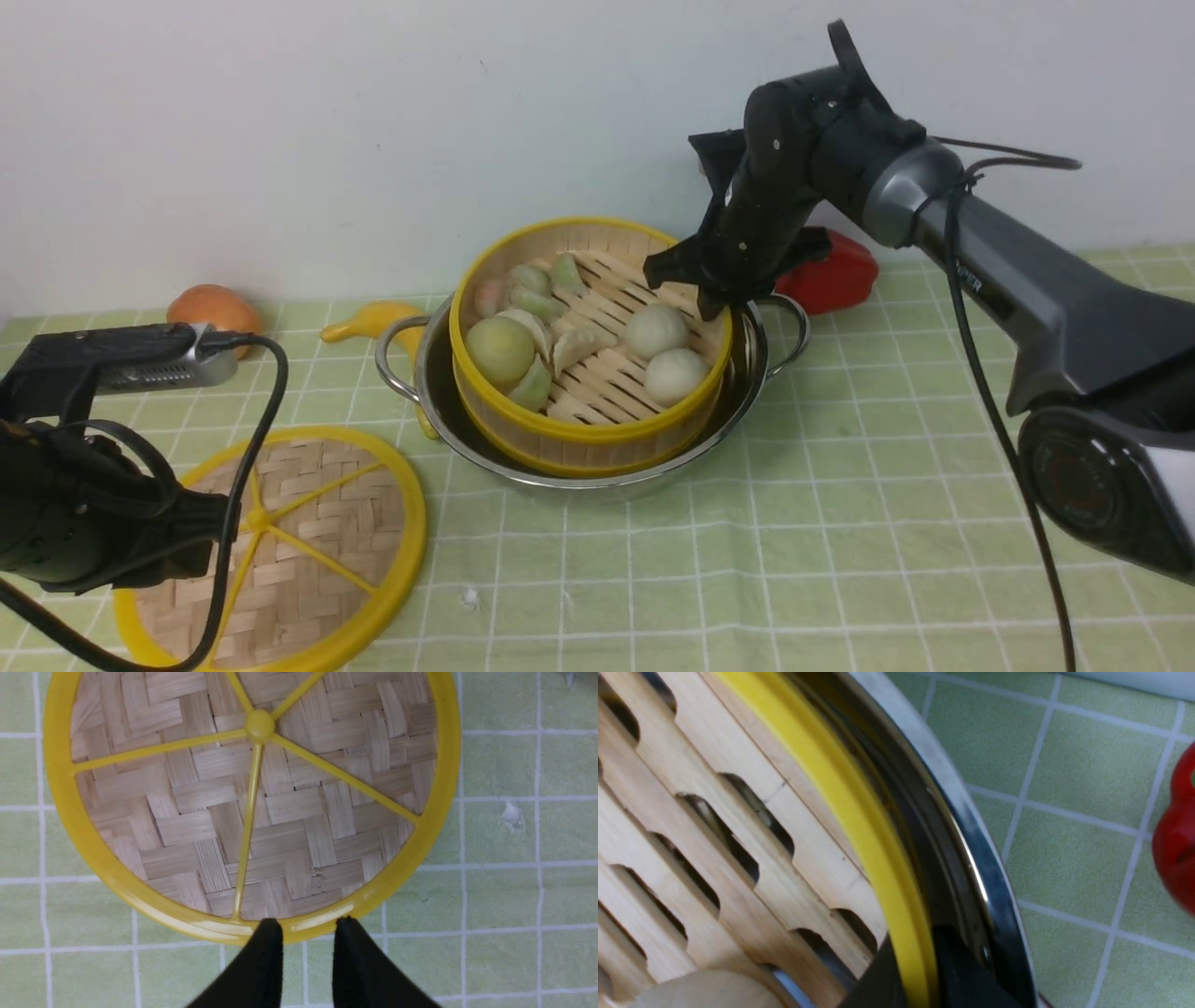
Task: Place the steamer in the pot on the green tablecloth, and put the lid on the steamer.
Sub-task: 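Place the bamboo steamer basket of food into the steel pot with the right gripper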
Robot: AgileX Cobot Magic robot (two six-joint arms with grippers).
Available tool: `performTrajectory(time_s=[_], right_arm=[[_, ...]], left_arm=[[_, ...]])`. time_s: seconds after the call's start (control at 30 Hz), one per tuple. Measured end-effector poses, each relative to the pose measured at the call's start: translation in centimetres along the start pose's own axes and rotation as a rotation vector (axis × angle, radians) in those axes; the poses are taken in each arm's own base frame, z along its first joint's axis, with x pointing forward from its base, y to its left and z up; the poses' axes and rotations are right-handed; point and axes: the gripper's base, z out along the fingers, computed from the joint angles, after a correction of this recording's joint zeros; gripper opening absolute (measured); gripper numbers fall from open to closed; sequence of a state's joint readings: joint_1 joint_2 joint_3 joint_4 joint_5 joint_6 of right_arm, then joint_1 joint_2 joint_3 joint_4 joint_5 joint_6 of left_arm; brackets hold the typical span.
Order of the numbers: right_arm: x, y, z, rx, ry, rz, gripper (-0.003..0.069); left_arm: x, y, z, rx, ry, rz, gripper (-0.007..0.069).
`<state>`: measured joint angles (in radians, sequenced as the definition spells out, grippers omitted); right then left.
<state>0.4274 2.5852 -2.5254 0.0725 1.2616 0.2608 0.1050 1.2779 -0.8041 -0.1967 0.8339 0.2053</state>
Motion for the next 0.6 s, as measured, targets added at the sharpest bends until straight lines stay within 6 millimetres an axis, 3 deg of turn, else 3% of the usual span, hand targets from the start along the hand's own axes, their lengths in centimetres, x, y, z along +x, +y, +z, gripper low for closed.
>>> performTrajectory(time_s=[0.4,0.53,0.6], right_arm=[[0.7,0.0,1.0,-0.016,0.039,0.014,0.0077],[0.6,0.3,0.6,-0.042,0.036,0.028,0.0160],[0.3,0.5,-0.4,-0.052,0.014,0.027,0.0242]], left_arm=[[0.0,0.0,0.0,0.000,-0.002,0.000,0.0155],[-0.1,0.0,0.0,-0.001,-0.007,0.000,0.0155],[-0.2,0.0,0.0,-0.005,-0.025,0.000,0.0155]])
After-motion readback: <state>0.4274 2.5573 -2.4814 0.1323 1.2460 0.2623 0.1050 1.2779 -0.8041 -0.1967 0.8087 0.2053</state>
